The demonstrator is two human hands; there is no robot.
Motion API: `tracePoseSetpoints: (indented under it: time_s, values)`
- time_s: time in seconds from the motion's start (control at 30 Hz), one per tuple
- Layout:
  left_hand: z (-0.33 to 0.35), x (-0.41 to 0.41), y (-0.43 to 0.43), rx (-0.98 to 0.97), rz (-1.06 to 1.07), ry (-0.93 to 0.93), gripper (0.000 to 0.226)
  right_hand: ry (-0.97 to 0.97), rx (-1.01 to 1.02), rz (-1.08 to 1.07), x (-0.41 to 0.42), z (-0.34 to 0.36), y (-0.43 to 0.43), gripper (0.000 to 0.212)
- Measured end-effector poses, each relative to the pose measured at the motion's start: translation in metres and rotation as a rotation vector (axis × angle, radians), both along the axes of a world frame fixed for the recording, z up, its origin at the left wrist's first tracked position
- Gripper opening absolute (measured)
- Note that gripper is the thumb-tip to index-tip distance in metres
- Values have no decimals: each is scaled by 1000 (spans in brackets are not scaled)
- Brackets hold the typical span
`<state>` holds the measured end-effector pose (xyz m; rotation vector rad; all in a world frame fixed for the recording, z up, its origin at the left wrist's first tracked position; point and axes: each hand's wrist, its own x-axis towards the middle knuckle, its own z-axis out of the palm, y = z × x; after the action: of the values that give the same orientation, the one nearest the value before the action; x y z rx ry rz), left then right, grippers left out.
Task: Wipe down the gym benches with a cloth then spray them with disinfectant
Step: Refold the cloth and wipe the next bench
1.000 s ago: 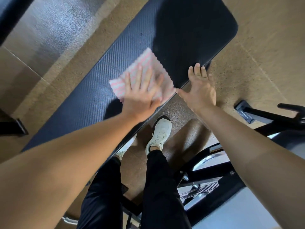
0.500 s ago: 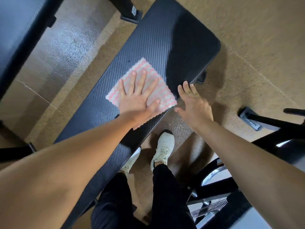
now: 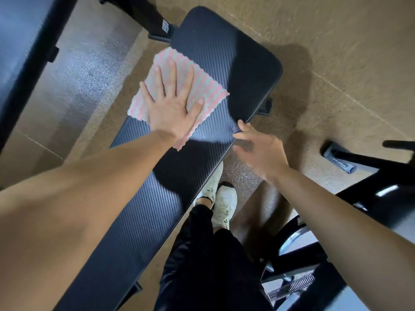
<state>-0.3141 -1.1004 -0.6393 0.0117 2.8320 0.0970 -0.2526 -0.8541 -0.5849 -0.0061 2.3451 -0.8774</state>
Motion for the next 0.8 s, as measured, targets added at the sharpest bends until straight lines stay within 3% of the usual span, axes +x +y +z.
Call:
tracePoseSetpoints:
  time_s: [0.17, 0.27, 0.43, 0.63, 0.8]
  values:
    - [-1, 48, 32, 96, -230, -23, 75, 280, 82, -264, -48, -1, 21, 52]
    - [4, 74, 52, 125, -404, -69, 72, 254, 111, -280, -77, -7, 26, 60]
    - [6, 58, 45, 124, -504, -91, 69, 226, 205, -268, -98, -11, 21, 54]
    - [-2, -56, 15, 88, -187, -10, 73, 191, 334, -146, -97, -12, 17, 53]
    - [-6, -132, 8, 143, -96, -32, 74, 147, 354, -112, -102, -11, 18, 49]
